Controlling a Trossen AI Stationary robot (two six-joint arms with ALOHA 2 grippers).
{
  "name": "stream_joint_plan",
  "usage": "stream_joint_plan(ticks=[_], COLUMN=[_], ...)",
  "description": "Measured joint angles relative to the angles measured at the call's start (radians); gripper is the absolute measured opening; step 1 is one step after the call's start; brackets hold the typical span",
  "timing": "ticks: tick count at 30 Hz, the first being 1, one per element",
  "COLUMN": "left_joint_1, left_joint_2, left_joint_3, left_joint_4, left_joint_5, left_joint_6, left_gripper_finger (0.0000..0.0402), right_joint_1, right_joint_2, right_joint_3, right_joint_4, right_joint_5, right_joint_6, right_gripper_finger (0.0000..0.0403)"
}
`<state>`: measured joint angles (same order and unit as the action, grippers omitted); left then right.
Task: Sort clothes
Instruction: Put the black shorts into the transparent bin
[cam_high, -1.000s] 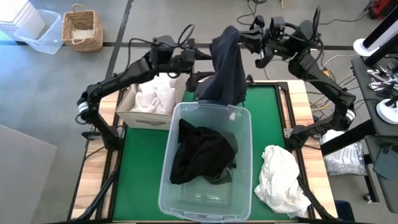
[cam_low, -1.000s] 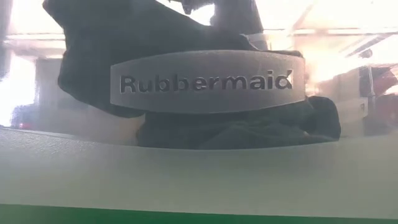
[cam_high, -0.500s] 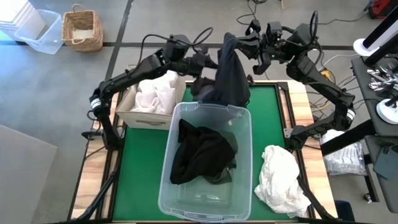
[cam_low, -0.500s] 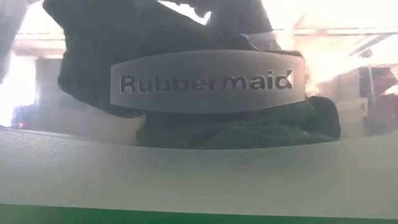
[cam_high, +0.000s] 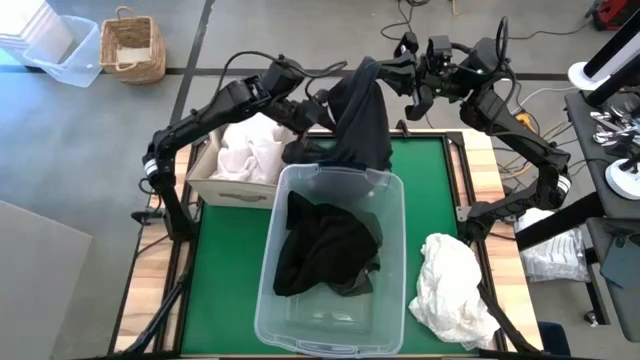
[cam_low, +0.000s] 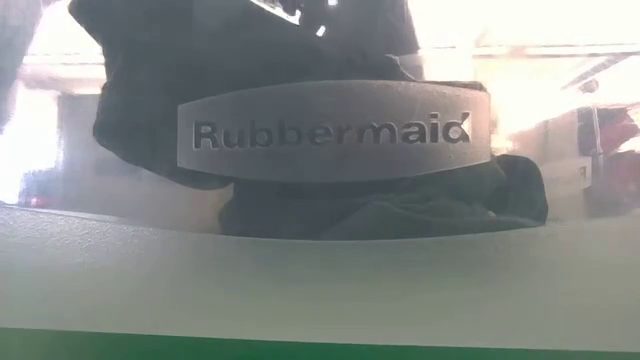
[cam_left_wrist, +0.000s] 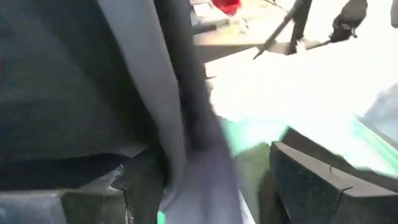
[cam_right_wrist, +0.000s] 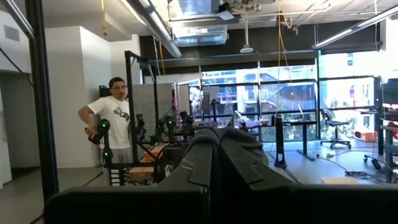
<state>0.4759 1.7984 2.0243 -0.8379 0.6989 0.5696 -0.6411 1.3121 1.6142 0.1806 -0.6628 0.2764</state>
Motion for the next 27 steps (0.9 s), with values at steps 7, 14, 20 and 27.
stream_joint_plan(ticks=[7,14,20,27], left_joint_1=[-0.002,-0.002,-0.002,-0.002], left_joint_2=[0.0,0.0,0.0,0.0], left_joint_3=[-0.081,-0.142,-0.163,-0.164], left_joint_4=[0.142,0.282,0.33,0.345], left_joint_5=[-0.054,-0.083,-0.112,-0.115], left_joint_6=[-0.082,-0.147,-0.189,-0.188], left_gripper_finger=[0.0256,0.0256,0.024,0.0133], right_joint_1=[0.002,0.002,0.002,0.002], right_joint_2=[0.011,0.033,0.037,0.037], right_joint_3=[-0.001,-0.001,-0.001,-0.001], right_joint_4=[0.004,0.005,0.021,0.04], right_joint_5=[0.002,0.009,0.011,0.011], right_joint_6=[0.0,0.001,0.001,0.001], right_gripper_finger=[0.0009,0.0009,0.0009,0.0009])
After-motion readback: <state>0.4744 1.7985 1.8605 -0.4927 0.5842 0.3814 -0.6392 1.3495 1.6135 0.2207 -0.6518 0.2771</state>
